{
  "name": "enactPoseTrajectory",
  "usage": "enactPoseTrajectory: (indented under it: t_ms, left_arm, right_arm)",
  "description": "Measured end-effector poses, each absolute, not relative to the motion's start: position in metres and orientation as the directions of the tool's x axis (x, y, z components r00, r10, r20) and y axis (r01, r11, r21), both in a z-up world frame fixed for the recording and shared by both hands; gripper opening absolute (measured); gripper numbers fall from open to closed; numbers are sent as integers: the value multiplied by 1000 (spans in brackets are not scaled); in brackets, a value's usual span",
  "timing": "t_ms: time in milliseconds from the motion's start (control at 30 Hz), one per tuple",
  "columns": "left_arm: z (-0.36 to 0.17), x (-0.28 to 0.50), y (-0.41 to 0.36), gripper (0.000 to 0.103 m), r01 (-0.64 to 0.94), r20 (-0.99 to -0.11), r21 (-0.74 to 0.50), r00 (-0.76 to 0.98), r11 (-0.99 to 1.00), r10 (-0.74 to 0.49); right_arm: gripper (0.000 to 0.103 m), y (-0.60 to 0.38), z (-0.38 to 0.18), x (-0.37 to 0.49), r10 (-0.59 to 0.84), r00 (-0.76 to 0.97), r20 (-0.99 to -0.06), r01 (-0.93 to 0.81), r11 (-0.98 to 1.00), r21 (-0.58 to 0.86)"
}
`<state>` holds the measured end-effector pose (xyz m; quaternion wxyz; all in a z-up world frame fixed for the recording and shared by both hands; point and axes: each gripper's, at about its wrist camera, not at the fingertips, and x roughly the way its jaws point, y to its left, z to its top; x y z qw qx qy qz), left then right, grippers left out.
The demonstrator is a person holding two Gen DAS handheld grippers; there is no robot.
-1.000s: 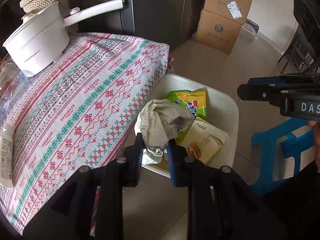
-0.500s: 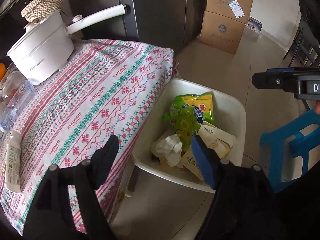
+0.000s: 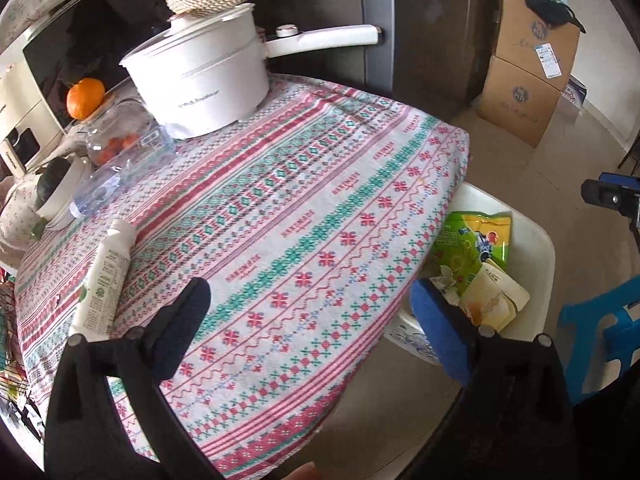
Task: Collect trash
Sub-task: 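Open both grippers over the white bin to drop tissue and packet, then grasp the white lime yogurt bottle with the left gripper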
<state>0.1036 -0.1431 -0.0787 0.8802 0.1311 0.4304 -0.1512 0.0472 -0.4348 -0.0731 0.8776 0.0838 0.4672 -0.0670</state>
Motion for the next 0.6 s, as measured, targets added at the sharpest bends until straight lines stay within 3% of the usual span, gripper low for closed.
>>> enactPoseTrajectory:
  t_ms: [233,433,500,600]
  left_arm:
    - [-75,141,-53,102,235,-802,122,595,964,-44]
    - [-101,185,29,102,133,-878,34,477,991,-34]
    - [-109,195,49,100,102,-891,2,452,995,-45]
    - [-121,209,69,90,82,-898,-89,425,993,-116]
  right_arm:
    - [80,-401,-74,66,-47,557,-829,153,987,46]
    - [82,-364,-77,85,-29,560,-828,93,995,28]
    - [82,-352,-80,92,-27,556,-831,77,997,19]
    - [83,-335,-87,103,-19,543,-840,49,999,9]
